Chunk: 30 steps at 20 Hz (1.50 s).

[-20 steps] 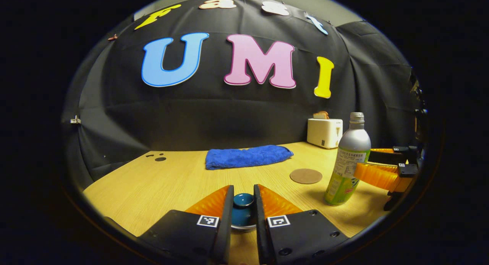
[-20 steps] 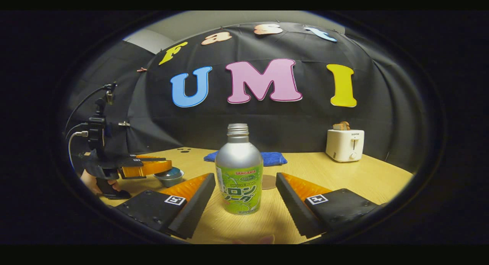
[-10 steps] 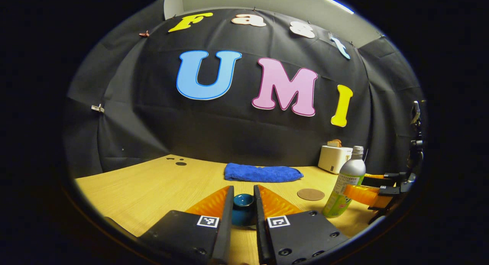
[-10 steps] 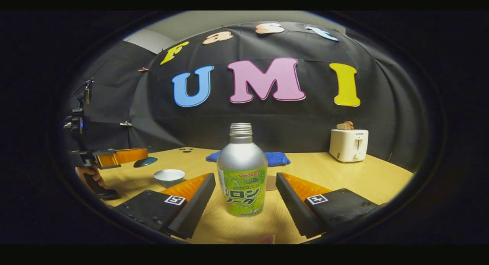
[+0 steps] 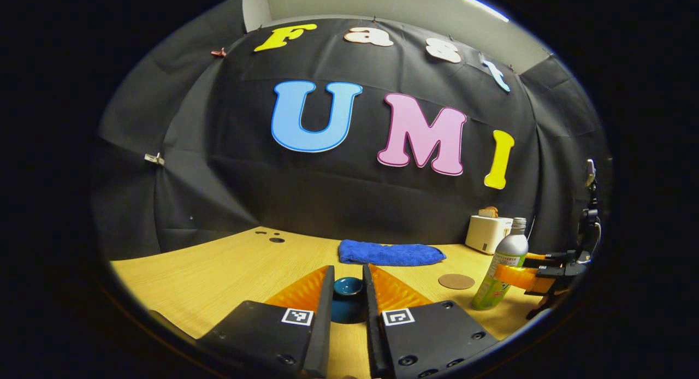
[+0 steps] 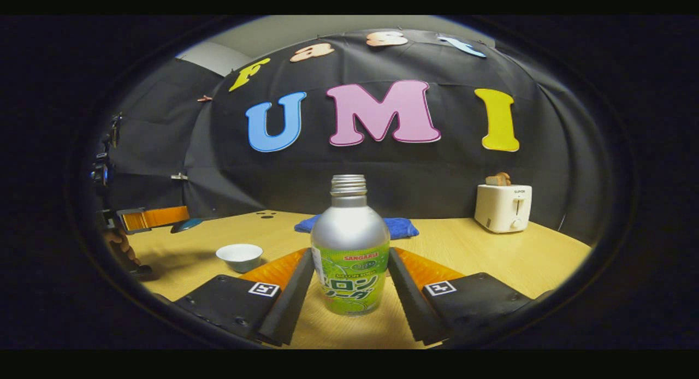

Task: Open the teacup lid with one hand, grasp the water bottle and pour water into the teacup with the other hand; after pouring, place the water bottle on the coaster and then close the teacup lid.

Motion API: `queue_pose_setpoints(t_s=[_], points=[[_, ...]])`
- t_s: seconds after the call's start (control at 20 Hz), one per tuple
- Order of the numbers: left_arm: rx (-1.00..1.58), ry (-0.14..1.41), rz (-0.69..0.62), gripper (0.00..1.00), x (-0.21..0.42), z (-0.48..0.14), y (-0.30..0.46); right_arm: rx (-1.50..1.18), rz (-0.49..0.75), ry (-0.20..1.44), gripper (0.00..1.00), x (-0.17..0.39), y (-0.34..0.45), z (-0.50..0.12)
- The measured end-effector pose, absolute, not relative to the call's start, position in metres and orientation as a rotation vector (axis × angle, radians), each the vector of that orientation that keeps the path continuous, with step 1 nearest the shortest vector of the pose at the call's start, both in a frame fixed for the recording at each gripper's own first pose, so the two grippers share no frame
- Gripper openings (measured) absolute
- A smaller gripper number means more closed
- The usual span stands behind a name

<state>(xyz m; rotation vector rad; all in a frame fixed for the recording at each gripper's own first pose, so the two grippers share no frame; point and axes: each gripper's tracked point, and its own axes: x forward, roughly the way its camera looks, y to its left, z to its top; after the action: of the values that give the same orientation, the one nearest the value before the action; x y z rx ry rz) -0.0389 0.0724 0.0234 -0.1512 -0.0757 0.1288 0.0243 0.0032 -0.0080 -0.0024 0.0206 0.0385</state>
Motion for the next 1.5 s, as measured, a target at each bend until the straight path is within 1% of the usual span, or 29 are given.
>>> queue_pose_setpoints(t_s=[0.1, 0.25, 0.35, 0.4, 0.7, 0.75, 0.8, 1.05, 1.15, 1.2, 1.25, 1.3, 1.4, 1.5], points=[[-0.166, -0.067, 0.133, 0.31, -0.041, 0.018, 0.079, -0.003, 0.029, 0.018, 0.78, 0.027, 0.001, -0.008], [-0.172, -0.06, 0.152, 0.31, -0.045, 0.014, 0.09, -0.008, 0.003, 0.02, 0.78, 0.031, -0.006, -0.008], [-0.188, -0.058, 0.16, 0.31, -0.044, 0.015, 0.09, -0.048, -0.016, 0.031, 0.78, 0.033, -0.009, -0.004], [-0.196, -0.054, 0.159, 0.31, -0.043, 0.014, 0.09, -0.087, -0.028, 0.029, 0.77, 0.033, -0.012, -0.001], [-0.268, -0.055, 0.148, 0.31, -0.039, 0.012, 0.085, -0.37, -0.056, 0.02, 0.77, 0.04, -0.012, 0.029], [-0.283, -0.063, 0.149, 0.31, -0.041, 0.015, 0.084, -0.426, -0.054, 0.022, 0.73, 0.043, -0.01, 0.033], [-0.291, -0.071, 0.149, 0.31, -0.041, 0.018, 0.084, -0.487, -0.053, 0.022, 0.77, 0.043, -0.008, 0.038], [-0.264, -0.078, 0.187, 0.32, -0.047, 0.015, 0.103, -0.767, -0.015, 0.02, 0.77, 0.054, 0.02, 0.041], [-0.288, -0.065, 0.191, 0.31, -0.046, 0.01, 0.107, -0.894, 0.001, -0.003, 0.76, 0.057, 0.034, 0.042], [-0.292, -0.068, 0.191, 0.32, -0.046, 0.012, 0.108, -0.962, 0.003, -0.026, 0.73, 0.058, 0.042, 0.043], [-0.289, -0.076, 0.194, 0.34, -0.048, 0.013, 0.11, -1.038, 0.002, -0.051, 0.76, 0.059, 0.048, 0.045], [-0.284, -0.08, 0.196, 0.31, -0.047, 0.014, 0.111, -1.119, 0.001, -0.076, 0.77, 0.06, 0.055, 0.05], [-0.292, -0.075, 0.193, 0.31, -0.047, 0.013, 0.111, -1.254, 0.014, -0.112, 0.77, 0.062, 0.067, 0.047], [-0.297, -0.075, 0.192, 0.31, -0.048, 0.013, 0.111, -1.332, 0.044, -0.108, 0.76, 0.066, 0.073, 0.035]])
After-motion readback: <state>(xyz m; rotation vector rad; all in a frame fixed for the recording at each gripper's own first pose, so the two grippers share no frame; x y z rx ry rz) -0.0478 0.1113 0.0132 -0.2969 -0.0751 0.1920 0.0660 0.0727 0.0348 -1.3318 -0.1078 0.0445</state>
